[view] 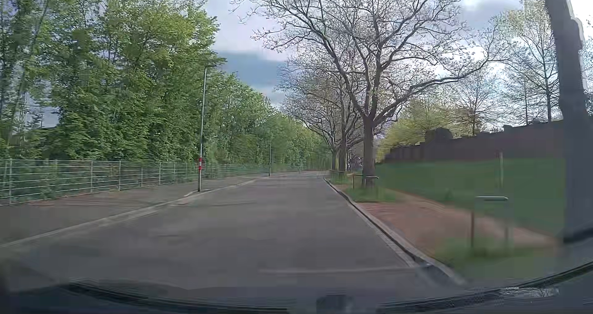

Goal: Follow the waypoints while adhering to traffic rules and regulations

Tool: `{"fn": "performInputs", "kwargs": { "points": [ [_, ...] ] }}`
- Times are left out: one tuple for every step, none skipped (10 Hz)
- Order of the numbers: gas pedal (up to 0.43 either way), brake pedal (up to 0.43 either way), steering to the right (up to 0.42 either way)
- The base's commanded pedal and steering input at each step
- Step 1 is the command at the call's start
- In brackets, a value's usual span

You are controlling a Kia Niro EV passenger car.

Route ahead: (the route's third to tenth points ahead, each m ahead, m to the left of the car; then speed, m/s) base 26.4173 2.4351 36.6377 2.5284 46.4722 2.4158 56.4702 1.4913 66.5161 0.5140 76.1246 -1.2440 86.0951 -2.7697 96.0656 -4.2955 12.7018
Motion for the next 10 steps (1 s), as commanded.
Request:
{"fn": "performInputs", "kwargs": {
  "points": [
    [0.079,0.000,0.004],
    [0.079,0.000,0.004],
    [0.079,0.000,0.004],
    [0.079,0.000,0.003],
    [0.079,0.000,0.003],
    [0.079,0.000,0.003],
    [0.079,0.000,0.004],
    [0.079,0.000,0.003],
    [0.079,0.000,0.004],
    [0.079,0.000,0.004]
  ]
}}
